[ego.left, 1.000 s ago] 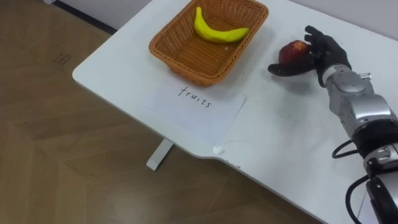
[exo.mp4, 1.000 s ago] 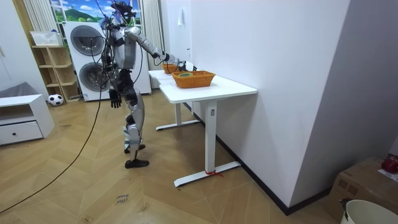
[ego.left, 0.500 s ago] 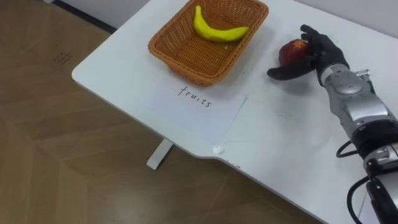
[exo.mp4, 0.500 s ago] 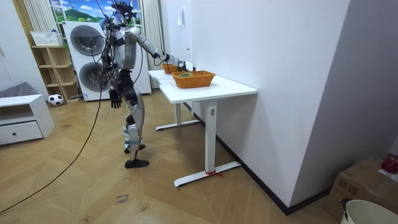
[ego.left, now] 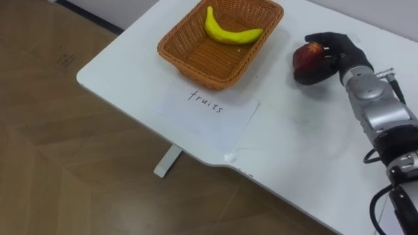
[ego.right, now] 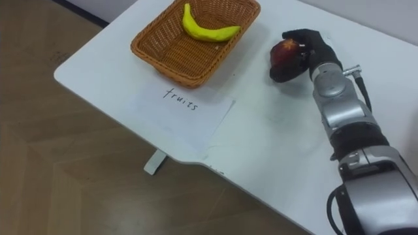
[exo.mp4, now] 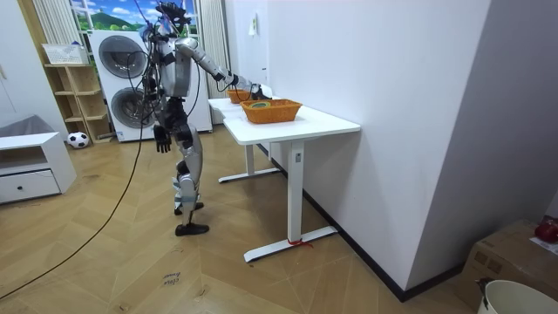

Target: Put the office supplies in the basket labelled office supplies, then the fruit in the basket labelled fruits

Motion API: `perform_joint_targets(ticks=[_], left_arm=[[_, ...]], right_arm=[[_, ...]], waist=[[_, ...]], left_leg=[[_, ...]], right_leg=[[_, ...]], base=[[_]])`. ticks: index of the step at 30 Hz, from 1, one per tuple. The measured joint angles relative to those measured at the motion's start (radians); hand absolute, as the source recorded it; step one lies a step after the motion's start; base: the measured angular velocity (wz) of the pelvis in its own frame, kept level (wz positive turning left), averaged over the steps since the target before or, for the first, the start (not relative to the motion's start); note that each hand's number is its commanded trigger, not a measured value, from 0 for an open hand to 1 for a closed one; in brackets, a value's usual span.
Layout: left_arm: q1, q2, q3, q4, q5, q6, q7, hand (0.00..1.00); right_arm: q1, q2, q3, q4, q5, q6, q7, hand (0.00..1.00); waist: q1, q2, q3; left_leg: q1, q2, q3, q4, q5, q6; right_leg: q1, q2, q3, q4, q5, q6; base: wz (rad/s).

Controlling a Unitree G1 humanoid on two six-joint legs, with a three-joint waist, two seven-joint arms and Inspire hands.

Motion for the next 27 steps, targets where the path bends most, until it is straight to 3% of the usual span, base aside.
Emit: perform_joint_targets(ticks=[7,27], left_arm=[[-0.002,0.009,0.000,0.002,0.000,-0.002,-0.016,0.00],[-0.003,0.024,0.009,0.024,0.006,-0.001,-0.016,0.00]], right_arm=[[-0.003,0.003,0.000,0.017,0.001,-0.002,0.014,1.00],[-0.006,0.000,-0.001,0.017,-0.003,-0.001,0.053,1.00]], waist=[[0.006,-0.021,0.0044],[0.000,-0.023,0.0019]], left_leg=[[0.002,-0.001,-0.002,0.000,0.000,0.000],[0.005,0.000,-0.004,-0.001,0.000,0.000]], right_leg=[[0.004,0.000,-0.003,-0.001,0.000,0.000],[0.008,0.001,-0.006,-0.001,0.001,-0.001]], base=[[0.00],[0.00]])
